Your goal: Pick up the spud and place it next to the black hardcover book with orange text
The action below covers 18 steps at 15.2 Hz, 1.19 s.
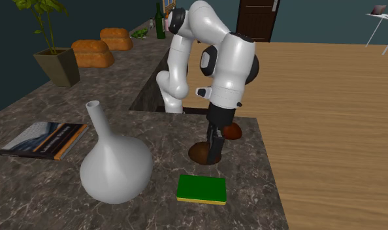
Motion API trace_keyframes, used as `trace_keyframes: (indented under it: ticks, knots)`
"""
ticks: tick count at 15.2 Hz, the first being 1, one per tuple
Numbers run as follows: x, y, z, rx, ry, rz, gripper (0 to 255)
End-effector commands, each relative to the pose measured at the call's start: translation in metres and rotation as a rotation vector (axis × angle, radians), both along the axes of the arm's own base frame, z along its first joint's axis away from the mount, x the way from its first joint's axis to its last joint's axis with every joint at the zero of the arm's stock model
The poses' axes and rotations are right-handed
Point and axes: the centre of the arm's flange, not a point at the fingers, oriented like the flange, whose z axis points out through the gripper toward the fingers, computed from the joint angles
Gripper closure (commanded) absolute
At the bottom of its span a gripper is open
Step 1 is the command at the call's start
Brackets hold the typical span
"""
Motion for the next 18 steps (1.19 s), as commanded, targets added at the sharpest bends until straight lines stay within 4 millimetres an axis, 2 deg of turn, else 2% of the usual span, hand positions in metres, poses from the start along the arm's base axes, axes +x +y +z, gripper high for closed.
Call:
trace_keyframes:
  ticks: [1, 17, 18]
  knots:
    - [0.000, 0.000, 0.013, 0.000, 0.000, 0.000, 255]
    - [0.000, 0.000, 0.094, 0.000, 0.000, 0.000, 255]
    - [-0.002, -0.013, 0.094, 0.000, 0.000, 0.000, 255]
